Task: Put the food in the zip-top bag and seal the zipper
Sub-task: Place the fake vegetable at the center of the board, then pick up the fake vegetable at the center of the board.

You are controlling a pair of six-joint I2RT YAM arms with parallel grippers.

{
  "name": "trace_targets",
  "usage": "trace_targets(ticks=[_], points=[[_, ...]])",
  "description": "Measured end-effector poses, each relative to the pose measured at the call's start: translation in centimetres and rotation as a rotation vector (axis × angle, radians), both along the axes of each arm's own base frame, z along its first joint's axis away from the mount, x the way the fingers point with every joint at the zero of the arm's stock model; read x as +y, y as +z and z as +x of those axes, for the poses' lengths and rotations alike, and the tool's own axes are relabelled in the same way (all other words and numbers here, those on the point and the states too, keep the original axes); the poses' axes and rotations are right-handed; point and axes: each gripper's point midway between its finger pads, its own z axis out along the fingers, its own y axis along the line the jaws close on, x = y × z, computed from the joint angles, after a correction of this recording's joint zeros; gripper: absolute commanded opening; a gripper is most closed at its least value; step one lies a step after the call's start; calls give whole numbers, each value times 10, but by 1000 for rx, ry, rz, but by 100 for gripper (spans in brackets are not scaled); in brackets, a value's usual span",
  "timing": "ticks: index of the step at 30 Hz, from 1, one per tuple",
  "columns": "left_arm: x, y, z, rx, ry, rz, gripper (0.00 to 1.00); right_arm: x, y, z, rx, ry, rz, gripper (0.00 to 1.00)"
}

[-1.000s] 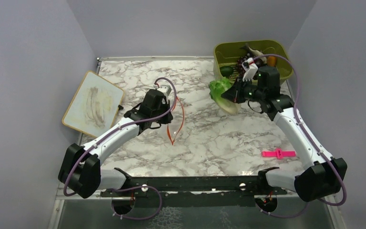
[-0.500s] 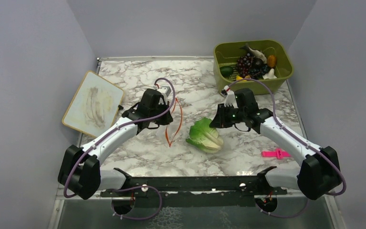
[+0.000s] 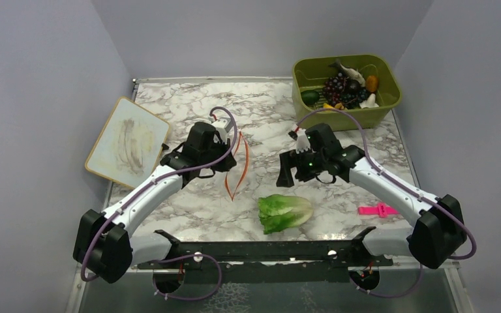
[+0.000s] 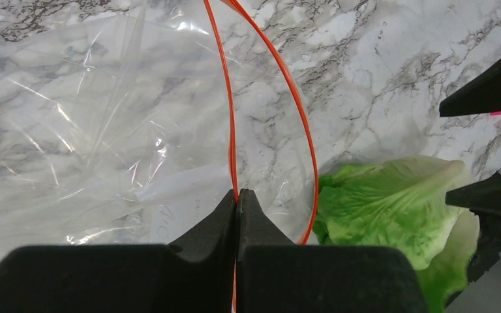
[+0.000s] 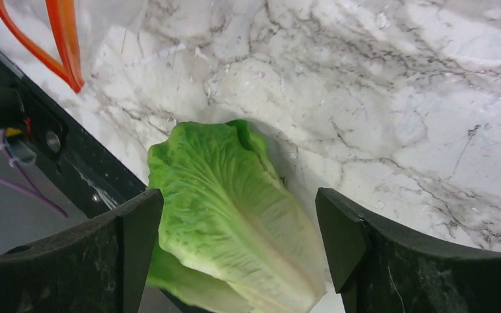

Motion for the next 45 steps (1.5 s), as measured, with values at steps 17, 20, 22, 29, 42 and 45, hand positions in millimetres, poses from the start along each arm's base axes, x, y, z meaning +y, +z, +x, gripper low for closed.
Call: trace_targets(ticks=[17,20,22,29,42,45], points=[[29,30,12,-152,125,59,0,31,74,-23,-540,509,112,91],[31,33,11,-164,134,54,0,30,83,-34,-671,650,120,99],[32,32,10,-164,135,54,0,27,83,-48,-727,766,127,100],[32,33,9,-162,137,52,0,21,61,-85,-695,984,117,100],[33,39,8,-180,139,41,0,37,-17,-132,-497,1189,-65,100],[34,39,8,-181,142,40,0,37,-34,-121,-497,1167,-141,100]])
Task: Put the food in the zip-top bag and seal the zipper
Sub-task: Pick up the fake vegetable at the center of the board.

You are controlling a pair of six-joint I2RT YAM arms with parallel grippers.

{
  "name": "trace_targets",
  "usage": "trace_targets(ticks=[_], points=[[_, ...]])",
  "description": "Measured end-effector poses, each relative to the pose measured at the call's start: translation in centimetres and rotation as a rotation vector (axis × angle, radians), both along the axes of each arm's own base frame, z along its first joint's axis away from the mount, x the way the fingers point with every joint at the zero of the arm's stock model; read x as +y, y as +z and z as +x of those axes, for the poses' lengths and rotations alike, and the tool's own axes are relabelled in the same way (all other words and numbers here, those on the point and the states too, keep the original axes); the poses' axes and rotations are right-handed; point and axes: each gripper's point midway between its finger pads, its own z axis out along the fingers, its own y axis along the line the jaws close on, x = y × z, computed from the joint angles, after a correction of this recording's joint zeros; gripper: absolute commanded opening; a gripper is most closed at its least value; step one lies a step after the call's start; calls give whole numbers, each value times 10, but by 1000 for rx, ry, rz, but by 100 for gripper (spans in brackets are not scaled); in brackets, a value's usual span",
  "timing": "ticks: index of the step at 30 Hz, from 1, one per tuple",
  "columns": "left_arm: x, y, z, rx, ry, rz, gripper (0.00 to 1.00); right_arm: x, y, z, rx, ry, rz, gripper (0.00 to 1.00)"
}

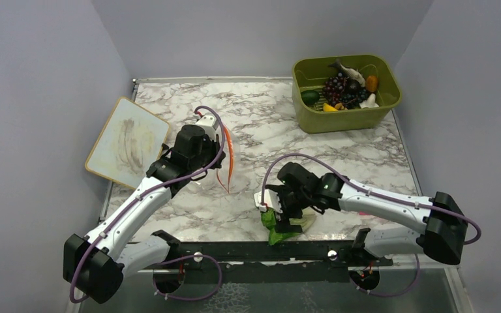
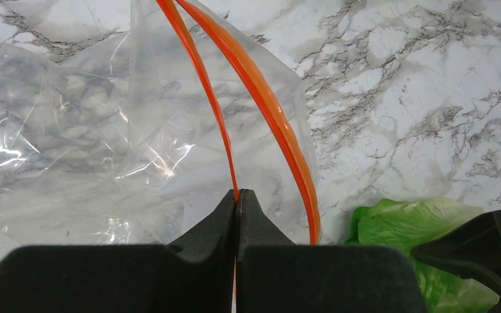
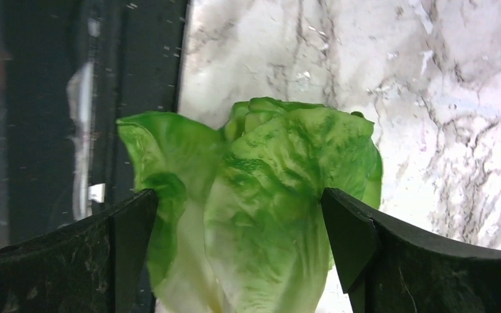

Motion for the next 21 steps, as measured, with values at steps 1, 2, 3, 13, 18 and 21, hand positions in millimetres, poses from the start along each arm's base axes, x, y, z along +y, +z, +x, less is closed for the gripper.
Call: trace_targets(ticks=[1,2,3,13,18,21], points=[[0,0,0,0,0,0,0,0,-5,4,-13,-12,-13,100],[0,0,0,0,0,0,0,0,-10,9,-30,-26,-26,100],[0,0,0,0,0,0,0,0,-14,13,-43,-37,-37,100],[1,-2,-1,6,2,3,0,2,-43,32,-105,-80,-87,90],[1,-2,0,6,3,3,0,3,-46,38,-129,-88,-96,55],[1,-2,-1,6,2,3,0,5,-46,45,-158,-108,-92,39]])
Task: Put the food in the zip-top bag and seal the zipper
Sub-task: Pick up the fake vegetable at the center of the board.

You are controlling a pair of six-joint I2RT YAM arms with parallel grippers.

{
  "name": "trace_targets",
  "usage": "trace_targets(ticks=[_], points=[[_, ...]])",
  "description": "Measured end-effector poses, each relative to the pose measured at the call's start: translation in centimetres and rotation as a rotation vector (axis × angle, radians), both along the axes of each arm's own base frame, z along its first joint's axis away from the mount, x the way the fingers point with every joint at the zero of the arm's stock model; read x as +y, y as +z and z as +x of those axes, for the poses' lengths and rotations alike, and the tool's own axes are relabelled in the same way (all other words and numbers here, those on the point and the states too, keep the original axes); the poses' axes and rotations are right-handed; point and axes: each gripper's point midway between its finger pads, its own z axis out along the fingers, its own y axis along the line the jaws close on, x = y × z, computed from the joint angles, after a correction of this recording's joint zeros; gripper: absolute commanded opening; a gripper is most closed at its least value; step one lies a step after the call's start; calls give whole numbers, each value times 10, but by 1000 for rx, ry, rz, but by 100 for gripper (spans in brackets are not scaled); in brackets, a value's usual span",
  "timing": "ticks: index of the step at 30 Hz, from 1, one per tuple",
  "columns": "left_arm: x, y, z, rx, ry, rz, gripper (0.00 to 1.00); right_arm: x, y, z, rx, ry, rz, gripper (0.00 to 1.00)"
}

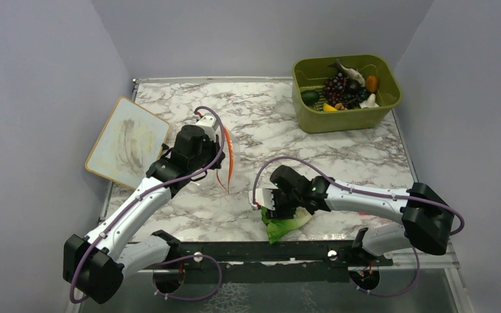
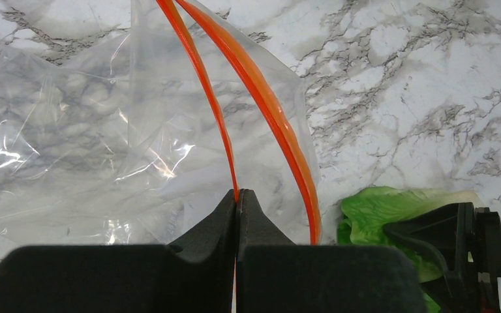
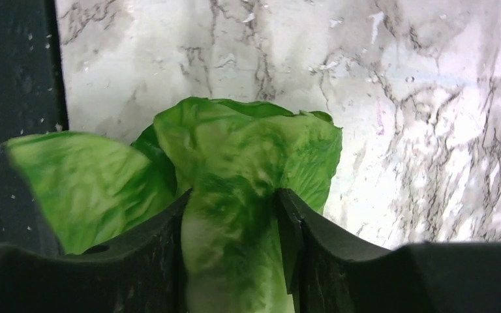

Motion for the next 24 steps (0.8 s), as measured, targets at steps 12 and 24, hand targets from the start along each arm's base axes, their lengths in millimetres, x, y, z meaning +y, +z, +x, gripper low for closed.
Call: trace_targets(ticks=[12,24], points=[[-1,3,-7,-6,-15,-25,0,8,43,20,-83,-181,152,3],[-30,7,-25,42,-145,-163,0,27,217,25,-103,-423,970,1]])
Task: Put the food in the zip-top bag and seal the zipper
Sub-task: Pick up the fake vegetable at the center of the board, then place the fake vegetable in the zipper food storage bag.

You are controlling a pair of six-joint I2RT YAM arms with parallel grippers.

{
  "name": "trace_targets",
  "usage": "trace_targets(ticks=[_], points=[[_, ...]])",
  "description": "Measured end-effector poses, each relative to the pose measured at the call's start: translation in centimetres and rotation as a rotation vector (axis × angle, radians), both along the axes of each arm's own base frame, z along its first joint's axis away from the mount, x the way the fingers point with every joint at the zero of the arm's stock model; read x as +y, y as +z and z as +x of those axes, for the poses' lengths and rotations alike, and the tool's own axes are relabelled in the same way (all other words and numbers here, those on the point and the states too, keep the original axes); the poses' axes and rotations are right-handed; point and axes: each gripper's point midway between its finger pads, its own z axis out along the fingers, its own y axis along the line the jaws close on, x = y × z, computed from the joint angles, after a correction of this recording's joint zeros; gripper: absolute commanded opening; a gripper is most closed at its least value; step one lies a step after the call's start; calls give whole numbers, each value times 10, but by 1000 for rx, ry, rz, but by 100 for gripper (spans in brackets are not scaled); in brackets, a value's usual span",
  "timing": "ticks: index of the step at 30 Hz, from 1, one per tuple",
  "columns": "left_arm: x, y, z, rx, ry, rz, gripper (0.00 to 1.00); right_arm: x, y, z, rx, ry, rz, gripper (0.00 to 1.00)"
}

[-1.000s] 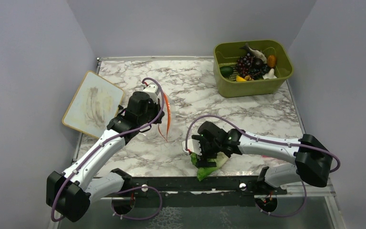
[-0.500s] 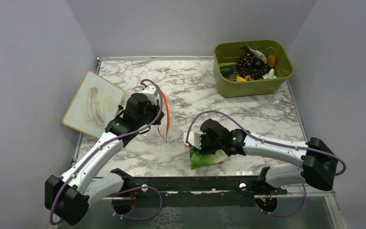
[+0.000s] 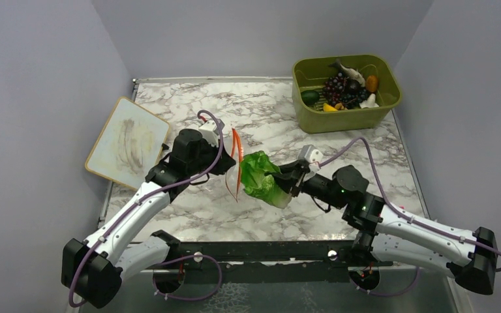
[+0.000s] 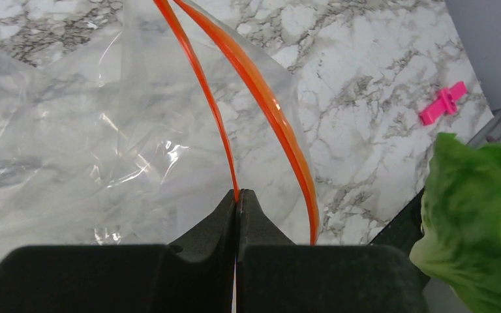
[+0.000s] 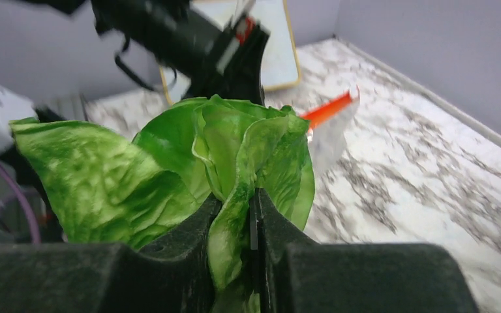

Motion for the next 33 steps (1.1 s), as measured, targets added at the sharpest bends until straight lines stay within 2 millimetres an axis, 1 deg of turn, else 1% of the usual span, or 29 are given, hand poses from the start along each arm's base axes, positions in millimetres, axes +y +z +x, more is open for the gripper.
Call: trace_targets(ticks=[3,5,8,12,13,14,18,21,23,25,28,30,33], points=[[-8,-3,-7,17,-46,-37,0,2,29,-1,8,-10,216,1],[-12,-7,-13,36,-71,-60,0,4,41,1,8,-14,326,1],[-16,-11,-19,57,-96,-86,0,14,60,9,-7,-16,453,1],[-21,-5,-25,62,-125,-125,0,33,72,22,-27,-10,549,1],[-22,-3,-26,63,-130,-135,0,35,88,24,-52,-9,611,1],[-23,-2,-26,63,-135,-141,0,41,79,28,-42,-13,596,1],[-26,3,-29,66,-147,-168,0,47,92,41,-79,-41,707,1],[-27,7,-31,64,-152,-182,0,48,87,51,-95,-80,747,1],[-27,11,-33,61,-153,-191,0,50,76,58,-93,-111,725,1],[-26,11,-34,65,-150,-190,0,48,65,61,-97,-135,699,1],[-24,11,-35,83,-142,-189,0,39,43,63,-94,-178,646,1],[-25,15,-35,85,-139,-193,0,32,30,63,-92,-204,614,1],[-27,25,-33,78,-135,-213,0,22,20,60,-98,-224,585,1]])
